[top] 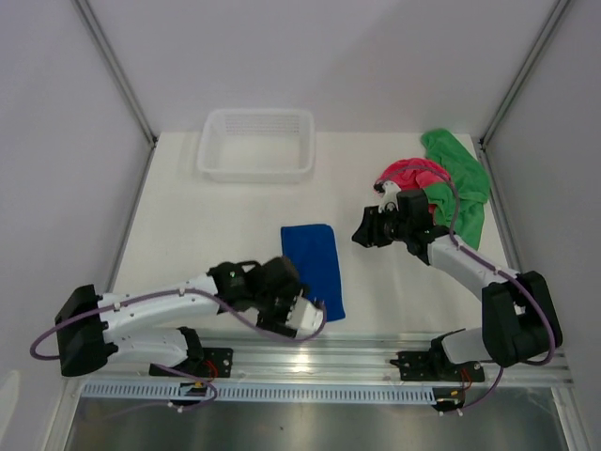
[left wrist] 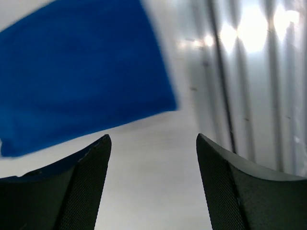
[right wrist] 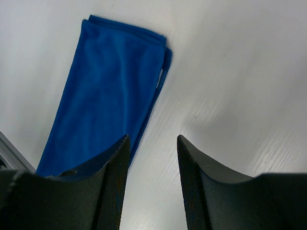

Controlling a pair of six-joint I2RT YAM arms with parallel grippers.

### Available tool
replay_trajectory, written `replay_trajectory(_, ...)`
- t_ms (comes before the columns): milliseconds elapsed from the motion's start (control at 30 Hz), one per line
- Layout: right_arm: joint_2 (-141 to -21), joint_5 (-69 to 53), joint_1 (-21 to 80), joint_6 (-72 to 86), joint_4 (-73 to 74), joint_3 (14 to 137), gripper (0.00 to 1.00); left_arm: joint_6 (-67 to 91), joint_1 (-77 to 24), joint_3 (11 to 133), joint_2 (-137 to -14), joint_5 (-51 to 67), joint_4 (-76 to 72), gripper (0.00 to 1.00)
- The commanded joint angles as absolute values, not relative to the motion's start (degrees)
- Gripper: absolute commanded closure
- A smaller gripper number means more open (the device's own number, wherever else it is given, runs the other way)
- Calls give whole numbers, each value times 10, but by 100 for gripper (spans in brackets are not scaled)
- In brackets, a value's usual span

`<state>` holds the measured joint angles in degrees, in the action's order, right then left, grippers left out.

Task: Roll the towels
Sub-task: Fold the towel

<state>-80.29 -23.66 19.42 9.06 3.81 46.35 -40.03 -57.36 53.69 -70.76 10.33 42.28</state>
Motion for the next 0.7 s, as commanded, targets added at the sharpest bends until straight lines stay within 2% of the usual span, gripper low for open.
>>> replay_trajectory(0, -763, -258, 206, 111, 11, 436, 53, -523, -659, 407, -625, 101, 332, 24)
replay_trajectory(67, -740, -245, 214, 112, 10, 411, 53, -507, -673, 388, -614, 100, 288, 23)
replay_trajectory(367, -676, -214, 220, 129, 11, 345, 53, -432, -711, 376, -723, 52, 207, 23)
replay_trajectory(667, -668, -219, 220, 108, 32, 344, 53, -426, -712, 354, -785, 4, 192, 33)
